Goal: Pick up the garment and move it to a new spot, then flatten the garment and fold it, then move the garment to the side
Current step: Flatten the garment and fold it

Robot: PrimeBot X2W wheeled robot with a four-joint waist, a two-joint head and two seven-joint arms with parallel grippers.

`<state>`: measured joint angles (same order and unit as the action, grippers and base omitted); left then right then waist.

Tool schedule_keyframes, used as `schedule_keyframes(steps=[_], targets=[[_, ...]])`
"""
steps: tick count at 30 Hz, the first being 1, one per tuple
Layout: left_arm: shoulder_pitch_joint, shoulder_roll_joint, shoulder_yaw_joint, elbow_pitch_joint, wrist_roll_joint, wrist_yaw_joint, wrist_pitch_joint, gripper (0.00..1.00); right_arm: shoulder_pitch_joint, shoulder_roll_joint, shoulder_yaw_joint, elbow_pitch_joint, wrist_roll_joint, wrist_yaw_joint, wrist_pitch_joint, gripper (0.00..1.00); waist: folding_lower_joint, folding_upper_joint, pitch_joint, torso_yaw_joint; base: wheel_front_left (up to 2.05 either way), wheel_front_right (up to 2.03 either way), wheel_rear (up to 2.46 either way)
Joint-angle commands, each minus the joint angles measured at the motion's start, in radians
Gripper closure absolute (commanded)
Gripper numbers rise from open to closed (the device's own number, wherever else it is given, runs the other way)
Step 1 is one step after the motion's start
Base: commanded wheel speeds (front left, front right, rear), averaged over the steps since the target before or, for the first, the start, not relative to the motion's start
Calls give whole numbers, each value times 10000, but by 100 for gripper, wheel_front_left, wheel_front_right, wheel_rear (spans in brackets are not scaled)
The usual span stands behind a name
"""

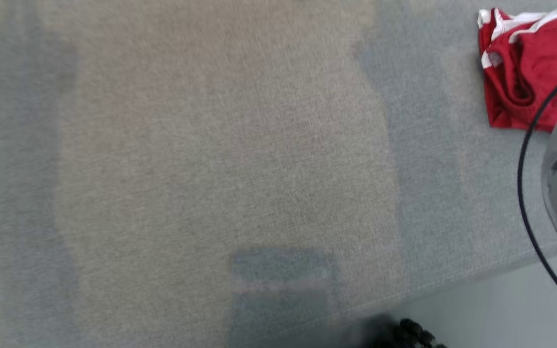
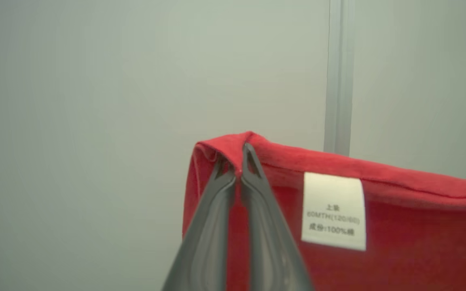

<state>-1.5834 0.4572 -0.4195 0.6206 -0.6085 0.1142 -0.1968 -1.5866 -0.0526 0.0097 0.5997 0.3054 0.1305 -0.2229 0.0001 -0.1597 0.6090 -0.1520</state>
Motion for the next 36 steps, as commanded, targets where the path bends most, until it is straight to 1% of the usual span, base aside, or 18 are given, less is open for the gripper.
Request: schedule_keyframes(steps=[1, 4, 7, 8, 12, 15, 20, 24, 27, 28, 32, 36], targets=[[-66, 119, -18, 361, 110, -119, -147, 100, 96, 52, 374, 315, 402, 3, -128, 100, -1, -2, 1617, -728, 0, 0, 0], [102, 312, 41, 1219, 83, -491, -414, 100, 618, 39, 1454, 755, 1218, 3, -316, 100, -1, -2, 2184, -889, 0, 0, 0], [334, 609, 241, 1908, -31, -763, -558, 100, 1195, 19, 2359, 621, 2234, 3, -402, 100, -1, -2, 2664, -1112, 0, 0, 0], [472, 655, 304, 2087, -66, -866, -606, 100, 1448, 27, 2587, 500, 2416, 3, -414, 100, -1, -2, 2763, -1155, 0, 0, 0], [872, 780, 639, 2469, -285, -1228, -678, 100, 2534, 21, 2964, -321, 2825, 1, -420, 100, -1, -2, 2916, -1213, 0, 0, 0], [1229, 709, 960, 2436, -428, -1497, -701, 100, 3230, 29, 3069, -1069, 2943, 3, -423, 100, -1, -2, 2833, -1166, 0, 0, 0], [2257, 416, 1899, 1942, -807, -1840, -683, 100, 4486, 25, 3018, -2192, 2873, 3, -424, 100, -1, -2, 2375, -958, 0, 0, 0], [3517, 116, 2579, 1290, -1094, -2116, -683, 100, 5512, -129, 2990, -2658, 2791, 3, -424, 100, -1, -2, 1768, -680, 0, 0, 0], [4706, -87, 3094, 518, -1267, -2253, -686, 100, 6391, -323, 2974, -2949, 2915, 3, -425, 100, -1, -2, 1238, -424, 0, 0, 0], [4706, -87, 3094, 518, -1267, -2253, -686, 100, 6391, -323, 2974, -2949, 2915, 3, -425, 100, -1, -2, 1238, -424, 0, 0, 0], [6765, -547, 3471, -781, -1473, -2370, -677, 100, 7707, -767, 2890, -3291, 3098, 3, -392, 100, -1, -2, 451, 10, 0, 0, 0], [9026, -1204, 3818, -2164, -1867, -2420, -679, 100, 9274, -1169, 2653, -3673, 3334, 3, -259, 100, -1, -2, -313, 489, 0, 0, 0]])
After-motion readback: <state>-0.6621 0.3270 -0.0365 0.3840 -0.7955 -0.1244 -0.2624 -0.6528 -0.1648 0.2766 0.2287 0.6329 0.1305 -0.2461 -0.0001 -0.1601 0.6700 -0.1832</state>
